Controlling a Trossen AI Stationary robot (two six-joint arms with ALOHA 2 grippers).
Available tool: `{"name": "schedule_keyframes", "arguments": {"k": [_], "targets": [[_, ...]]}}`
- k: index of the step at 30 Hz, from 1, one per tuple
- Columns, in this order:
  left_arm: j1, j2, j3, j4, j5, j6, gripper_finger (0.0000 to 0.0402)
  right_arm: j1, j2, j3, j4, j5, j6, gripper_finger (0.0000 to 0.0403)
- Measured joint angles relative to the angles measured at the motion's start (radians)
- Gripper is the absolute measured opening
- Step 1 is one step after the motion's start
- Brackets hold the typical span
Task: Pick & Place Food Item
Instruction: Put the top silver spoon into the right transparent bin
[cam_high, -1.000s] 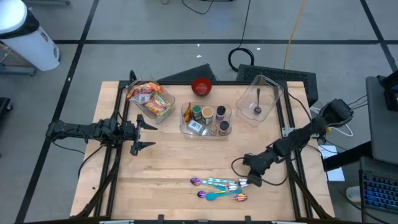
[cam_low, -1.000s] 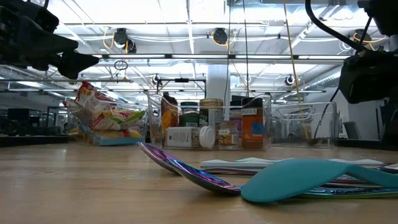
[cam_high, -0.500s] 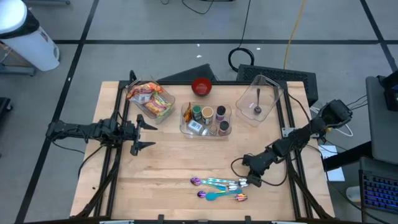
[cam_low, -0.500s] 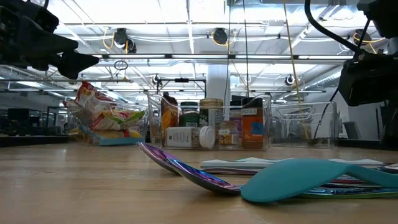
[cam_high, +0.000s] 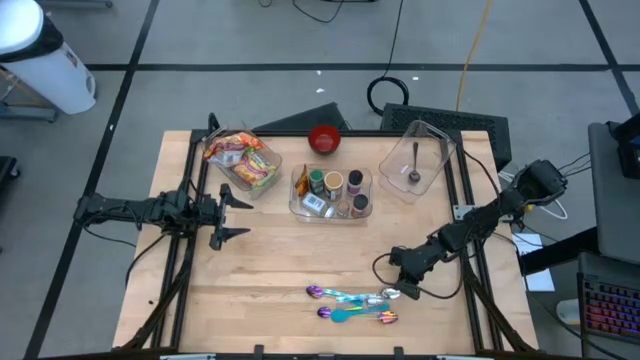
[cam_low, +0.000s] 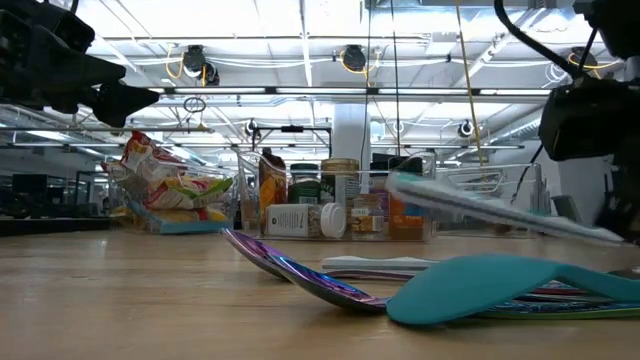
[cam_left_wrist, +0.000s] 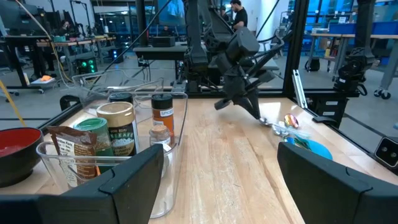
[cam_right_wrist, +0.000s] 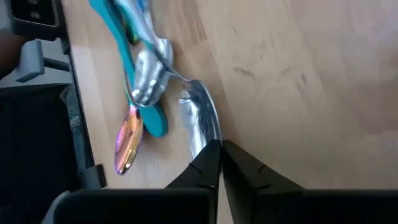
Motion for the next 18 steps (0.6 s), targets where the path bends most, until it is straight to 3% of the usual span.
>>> {"name": "schedule_keyframes", "arguments": {"k": [9, 18], "targets": [[0.0, 0.0, 0.0, 0.0, 0.0, 0.0, 0.0324, -0.005, -0.09, 0.0, 0.016, 0.083, -0.098, 0.0001], [0.0, 0.0, 0.0, 0.0, 0.0, 0.0, 0.0324, -0.005, -0.306, 0.0, 0.023, 0.231, -0.234, 0.0001]]}}
